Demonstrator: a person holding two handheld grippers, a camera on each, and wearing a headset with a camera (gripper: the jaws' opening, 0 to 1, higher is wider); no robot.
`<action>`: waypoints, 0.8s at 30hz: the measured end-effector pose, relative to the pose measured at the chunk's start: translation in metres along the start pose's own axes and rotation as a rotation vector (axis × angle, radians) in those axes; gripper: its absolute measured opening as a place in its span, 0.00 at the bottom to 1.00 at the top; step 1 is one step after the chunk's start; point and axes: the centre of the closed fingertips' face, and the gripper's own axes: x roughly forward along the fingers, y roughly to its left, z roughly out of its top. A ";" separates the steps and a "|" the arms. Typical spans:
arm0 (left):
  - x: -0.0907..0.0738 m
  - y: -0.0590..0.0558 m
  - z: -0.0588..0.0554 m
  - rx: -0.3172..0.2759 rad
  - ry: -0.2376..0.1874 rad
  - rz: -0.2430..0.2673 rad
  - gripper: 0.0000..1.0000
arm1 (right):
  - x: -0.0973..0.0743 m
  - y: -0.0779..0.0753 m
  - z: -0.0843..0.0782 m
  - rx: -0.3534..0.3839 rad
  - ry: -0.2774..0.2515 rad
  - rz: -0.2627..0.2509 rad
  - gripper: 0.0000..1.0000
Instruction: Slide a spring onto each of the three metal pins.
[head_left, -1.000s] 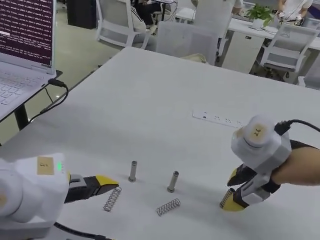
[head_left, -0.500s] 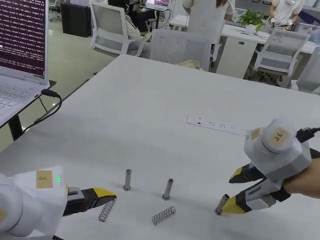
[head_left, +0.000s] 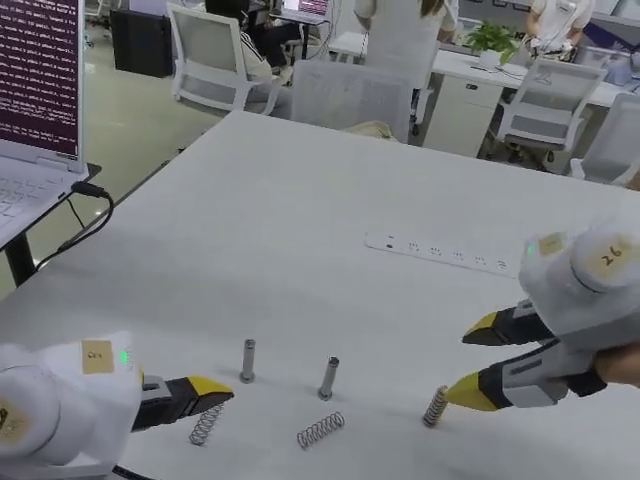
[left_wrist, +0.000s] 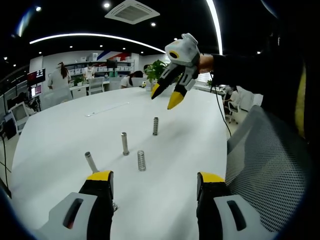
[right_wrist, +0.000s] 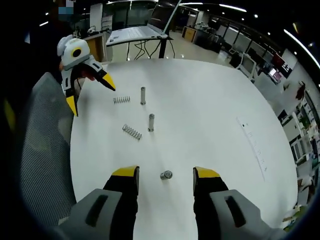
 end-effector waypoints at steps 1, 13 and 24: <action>0.002 0.000 0.000 0.000 0.001 -0.002 0.63 | -0.002 0.001 -0.001 0.003 -0.004 -0.004 0.41; 0.017 -0.001 0.005 0.026 0.013 -0.034 0.61 | -0.015 0.005 -0.014 0.074 -0.048 -0.042 0.41; 0.034 0.000 0.008 0.029 0.029 -0.046 0.54 | -0.016 0.020 -0.023 0.128 -0.082 -0.048 0.41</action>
